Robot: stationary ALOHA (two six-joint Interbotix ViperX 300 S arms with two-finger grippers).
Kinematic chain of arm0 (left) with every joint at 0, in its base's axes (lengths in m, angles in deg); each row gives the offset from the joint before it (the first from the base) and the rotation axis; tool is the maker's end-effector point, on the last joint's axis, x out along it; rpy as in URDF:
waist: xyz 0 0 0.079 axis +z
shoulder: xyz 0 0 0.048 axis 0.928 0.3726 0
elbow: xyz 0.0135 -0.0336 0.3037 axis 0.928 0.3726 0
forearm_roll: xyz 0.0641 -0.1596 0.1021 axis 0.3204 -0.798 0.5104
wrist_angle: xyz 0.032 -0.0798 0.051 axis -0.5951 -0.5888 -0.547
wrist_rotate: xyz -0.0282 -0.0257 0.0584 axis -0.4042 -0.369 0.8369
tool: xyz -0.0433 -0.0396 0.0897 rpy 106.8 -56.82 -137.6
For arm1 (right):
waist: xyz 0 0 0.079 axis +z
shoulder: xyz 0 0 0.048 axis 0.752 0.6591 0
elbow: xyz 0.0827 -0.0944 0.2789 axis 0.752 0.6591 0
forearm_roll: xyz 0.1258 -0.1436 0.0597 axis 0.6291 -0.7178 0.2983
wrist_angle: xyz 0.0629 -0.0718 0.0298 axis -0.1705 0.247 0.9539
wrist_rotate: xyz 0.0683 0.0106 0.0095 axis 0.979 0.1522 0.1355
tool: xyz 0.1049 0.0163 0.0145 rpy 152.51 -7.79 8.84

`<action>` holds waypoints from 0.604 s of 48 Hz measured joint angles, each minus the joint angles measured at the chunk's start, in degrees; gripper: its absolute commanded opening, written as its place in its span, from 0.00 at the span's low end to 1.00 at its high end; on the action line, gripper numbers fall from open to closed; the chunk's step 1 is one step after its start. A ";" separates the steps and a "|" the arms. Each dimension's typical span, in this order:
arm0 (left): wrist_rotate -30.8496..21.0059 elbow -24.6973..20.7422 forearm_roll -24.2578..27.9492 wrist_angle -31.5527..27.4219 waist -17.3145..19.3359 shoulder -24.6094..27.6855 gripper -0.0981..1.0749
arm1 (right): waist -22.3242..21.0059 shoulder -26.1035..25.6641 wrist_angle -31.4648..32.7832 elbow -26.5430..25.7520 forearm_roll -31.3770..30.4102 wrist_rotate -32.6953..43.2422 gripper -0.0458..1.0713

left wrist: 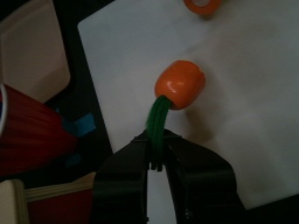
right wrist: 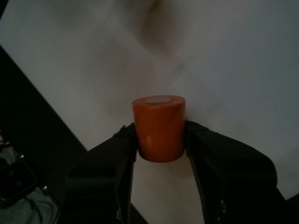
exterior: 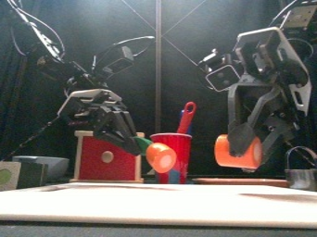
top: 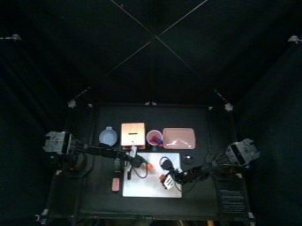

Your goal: Pick up carrot and break apart carrot

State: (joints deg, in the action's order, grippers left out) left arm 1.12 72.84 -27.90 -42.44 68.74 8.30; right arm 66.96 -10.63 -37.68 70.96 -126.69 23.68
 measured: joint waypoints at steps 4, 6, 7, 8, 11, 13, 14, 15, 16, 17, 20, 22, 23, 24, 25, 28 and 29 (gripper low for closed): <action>0.00 0.09 -0.35 0.00 -0.09 0.70 0.59 | -0.44 0.44 0.09 0.00 0.00 0.00 0.50; 0.00 0.00 -0.79 0.00 -0.09 0.79 0.59 | -0.79 0.53 0.18 0.18 0.00 0.00 0.50; 0.00 0.00 -0.97 0.00 -0.09 0.79 0.59 | -0.88 0.53 0.26 0.18 0.00 0.00 0.50; 0.00 0.00 -1.23 0.00 -0.09 0.88 0.59 | -0.97 0.62 0.35 0.18 0.00 0.00 0.50; 0.00 0.09 -2.11 0.00 -0.09 0.79 0.59 | -1.32 0.62 0.88 0.18 0.00 0.00 0.50; 0.00 0.00 -2.64 -0.09 -0.09 0.88 0.59 | -1.58 0.62 1.23 0.18 0.00 0.00 0.50; 0.00 0.00 -2.90 -0.09 -0.09 0.88 0.59 | -1.76 0.62 1.41 0.18 0.00 0.00 0.50; 0.00 0.00 -3.08 -0.18 -0.09 0.88 0.60 | -1.85 0.62 1.49 0.18 0.00 0.00 0.50; 0.00 0.09 -3.25 -0.35 -0.09 0.88 0.60 | -1.93 0.62 1.58 0.18 0.00 0.00 0.50; 0.09 0.18 -3.52 -0.53 -0.09 0.88 0.60 | -2.02 0.62 1.67 0.26 0.00 0.00 0.50; 0.00 0.18 -3.87 -1.49 -0.09 0.79 0.61 | -2.20 0.62 1.85 0.18 0.00 0.00 0.50; 0.00 0.18 -4.22 -2.29 -0.09 0.88 0.63 | -2.29 0.62 1.85 0.26 0.00 0.00 0.50; 0.09 0.18 -4.39 -2.64 -0.09 0.88 0.64 | -2.29 0.62 1.93 0.26 0.00 -0.09 0.50; 0.00 0.18 -4.48 -3.08 -0.09 0.88 0.65 | -2.37 0.62 1.93 0.26 0.00 0.00 0.50; 0.00 0.18 -4.75 -3.52 -0.09 0.88 0.67 | -2.37 0.62 1.93 0.26 0.00 -0.09 0.50; 0.00 0.18 -5.54 -4.22 -0.09 0.79 0.72 | -2.46 0.62 2.02 0.26 0.00 0.00 0.50; 0.00 0.18 -5.80 -4.31 -0.09 0.88 0.74 | -2.46 0.62 2.02 0.26 0.00 0.00 0.50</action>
State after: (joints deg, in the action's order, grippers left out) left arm 1.12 73.02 -33.70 -46.75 68.65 9.17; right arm 64.50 -10.01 -35.65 71.22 -126.69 23.68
